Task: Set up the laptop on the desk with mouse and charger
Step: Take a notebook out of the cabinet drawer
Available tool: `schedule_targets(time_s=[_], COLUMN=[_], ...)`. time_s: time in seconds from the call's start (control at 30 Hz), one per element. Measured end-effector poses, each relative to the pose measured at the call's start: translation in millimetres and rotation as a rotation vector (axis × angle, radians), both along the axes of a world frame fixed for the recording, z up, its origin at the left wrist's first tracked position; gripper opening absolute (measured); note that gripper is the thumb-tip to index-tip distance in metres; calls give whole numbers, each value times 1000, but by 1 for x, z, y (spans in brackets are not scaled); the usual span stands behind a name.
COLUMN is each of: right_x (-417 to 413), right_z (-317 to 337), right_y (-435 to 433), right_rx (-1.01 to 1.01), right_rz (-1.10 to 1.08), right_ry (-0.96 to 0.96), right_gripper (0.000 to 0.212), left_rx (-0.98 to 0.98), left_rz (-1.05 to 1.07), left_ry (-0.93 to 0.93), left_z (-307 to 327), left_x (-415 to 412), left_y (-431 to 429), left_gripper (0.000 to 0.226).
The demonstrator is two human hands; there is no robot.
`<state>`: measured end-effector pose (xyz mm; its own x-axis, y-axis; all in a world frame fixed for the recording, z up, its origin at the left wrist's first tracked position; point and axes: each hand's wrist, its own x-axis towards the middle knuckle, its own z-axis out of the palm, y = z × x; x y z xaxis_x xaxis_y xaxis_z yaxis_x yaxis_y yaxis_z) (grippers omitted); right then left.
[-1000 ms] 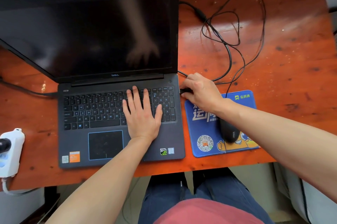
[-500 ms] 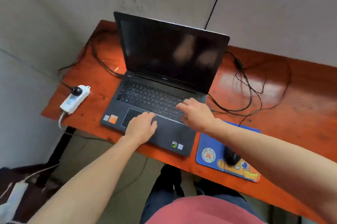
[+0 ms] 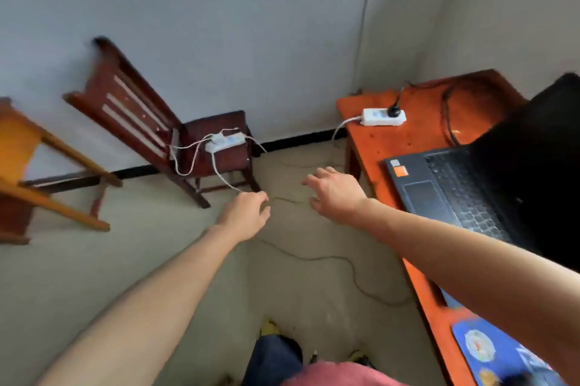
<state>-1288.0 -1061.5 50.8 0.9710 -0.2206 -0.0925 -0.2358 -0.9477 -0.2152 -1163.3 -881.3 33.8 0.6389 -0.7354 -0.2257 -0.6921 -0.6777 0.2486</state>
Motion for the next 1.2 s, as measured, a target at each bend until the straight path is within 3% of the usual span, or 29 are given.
schedule_targets(time_s=[0.07, 0.53, 0.87, 1.2], right_x=[60, 332, 536, 761], right_z=[4, 11, 9, 27], right_y=[55, 383, 534, 689], right_rx=[-25, -5, -59, -28], right_rz=[163, 772, 1030, 1234], right_ry=[-6, -2, 8, -22], right_gripper=[36, 37, 35, 31], left_rx=[12, 119, 142, 5], left_rz=[173, 817, 1105, 1381], left_ry=[-6, 18, 30, 25], left_z=[9, 33, 29, 45], left_x=[32, 171, 303, 457], left_y=[72, 434, 572, 686], left_gripper=[27, 32, 34, 32])
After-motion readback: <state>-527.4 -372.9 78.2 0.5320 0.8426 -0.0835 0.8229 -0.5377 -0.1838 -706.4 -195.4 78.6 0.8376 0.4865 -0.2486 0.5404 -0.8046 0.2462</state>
